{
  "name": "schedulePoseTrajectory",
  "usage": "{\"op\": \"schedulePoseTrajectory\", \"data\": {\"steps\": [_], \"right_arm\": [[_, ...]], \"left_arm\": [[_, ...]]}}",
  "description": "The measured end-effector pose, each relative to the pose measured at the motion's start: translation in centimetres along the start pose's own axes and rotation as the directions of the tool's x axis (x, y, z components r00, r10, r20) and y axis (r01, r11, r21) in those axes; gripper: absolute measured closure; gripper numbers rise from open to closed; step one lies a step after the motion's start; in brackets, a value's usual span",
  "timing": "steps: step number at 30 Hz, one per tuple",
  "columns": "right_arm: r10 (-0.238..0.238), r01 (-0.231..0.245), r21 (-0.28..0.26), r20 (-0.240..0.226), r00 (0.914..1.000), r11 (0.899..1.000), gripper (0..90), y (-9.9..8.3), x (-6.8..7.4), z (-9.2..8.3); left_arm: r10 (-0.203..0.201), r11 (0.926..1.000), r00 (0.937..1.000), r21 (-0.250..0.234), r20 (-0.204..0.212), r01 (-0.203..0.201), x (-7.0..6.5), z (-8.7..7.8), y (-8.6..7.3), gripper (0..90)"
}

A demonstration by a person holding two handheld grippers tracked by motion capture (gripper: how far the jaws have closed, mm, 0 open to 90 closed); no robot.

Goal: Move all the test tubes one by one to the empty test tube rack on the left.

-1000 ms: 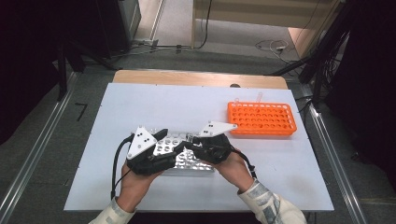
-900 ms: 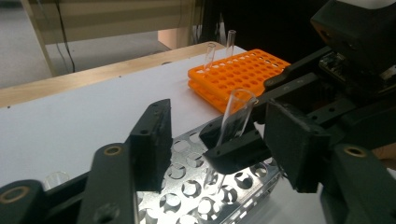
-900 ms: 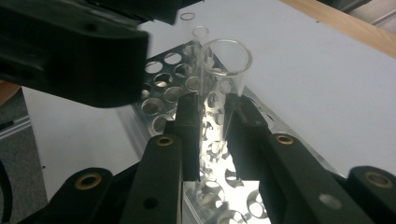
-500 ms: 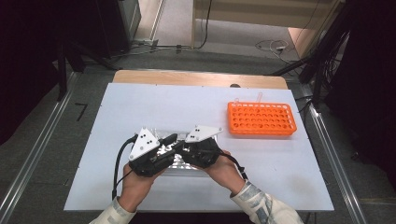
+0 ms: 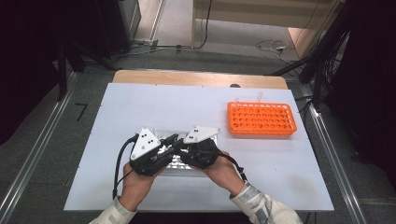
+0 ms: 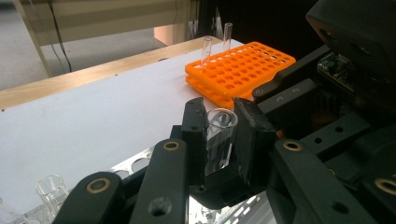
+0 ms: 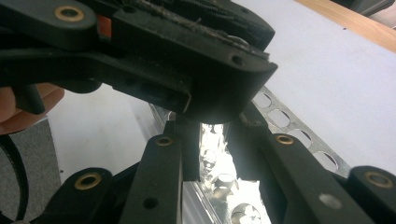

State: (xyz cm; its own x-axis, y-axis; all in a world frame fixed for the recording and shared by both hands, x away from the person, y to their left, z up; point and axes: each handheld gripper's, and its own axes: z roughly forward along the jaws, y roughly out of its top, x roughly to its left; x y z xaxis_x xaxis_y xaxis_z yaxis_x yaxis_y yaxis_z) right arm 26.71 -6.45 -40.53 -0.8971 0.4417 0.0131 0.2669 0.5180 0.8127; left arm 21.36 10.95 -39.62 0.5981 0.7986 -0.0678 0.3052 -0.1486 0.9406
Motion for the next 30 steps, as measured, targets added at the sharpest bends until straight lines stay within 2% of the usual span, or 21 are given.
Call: {"op": "schedulePoseTrajectory", "data": {"steps": [8,12,13,14,18,20,23,27,30], "right_arm": [[0.012,-0.012,-0.005,-0.005,0.9999,1.0,70.7,0.0,-0.1,0.0],[0.02,-0.02,-0.005,-0.011,0.9997,1.0,65.7,0.0,-0.2,0.1],[0.023,-0.023,-0.002,-0.011,0.9997,1.0,60.2,0.0,-0.3,0.1],[0.027,-0.027,-0.001,-0.017,0.9995,1.0,52.8,0.0,-0.4,0.1],[0.073,-0.073,0.017,-0.033,0.9968,0.997,40.8,0.1,-0.9,-0.1],[0.082,-0.082,0.024,-0.034,0.996,0.996,33.9,0.1,-1.2,-0.4],[0.086,-0.085,0.028,-0.029,0.9959,0.996,26.3,0.0,-1.5,-0.6],[0.105,-0.104,0.036,-0.016,0.9944,0.994,22.0,-0.1,-2.0,-0.8],[0.108,-0.108,0.038,-0.003,0.9941,0.993,20.5,-0.2,-2.3,-1.0]], "left_arm": [[0.012,0.9999,0.9999,0.004,-0.006,-0.012,-0.1,0.1,0.0,75.8],[0.011,0.9999,0.9999,-0.004,-0.01,-0.011,0.0,0.0,0.2,75.9],[0.01,0.9999,0.9999,-0.01,-0.012,-0.01,0.1,0.0,0.2,75.9],[0.01,0.9998,0.9998,-0.015,-0.019,-0.011,0.2,-0.1,0.3,75.9],[0.002,0.9991,0.9987,-0.042,-0.052,-0.004,0.9,-0.4,0.7,75.9],[0.005,0.9986,0.9966,-0.052,-0.082,-0.009,1.5,-0.4,0.8,75.8],[-0.021,0.9981,0.9927,-0.06,-0.118,0.014,2.6,-0.2,0.7,75.9],[-0.043,0.9972,0.9872,-0.067,-0.154,0.033,3.9,0.0,0.7,75.9],[-0.042,0.9963,0.9811,-0.081,-0.189,0.027,4.5,0.1,0.7,75.8]]}}
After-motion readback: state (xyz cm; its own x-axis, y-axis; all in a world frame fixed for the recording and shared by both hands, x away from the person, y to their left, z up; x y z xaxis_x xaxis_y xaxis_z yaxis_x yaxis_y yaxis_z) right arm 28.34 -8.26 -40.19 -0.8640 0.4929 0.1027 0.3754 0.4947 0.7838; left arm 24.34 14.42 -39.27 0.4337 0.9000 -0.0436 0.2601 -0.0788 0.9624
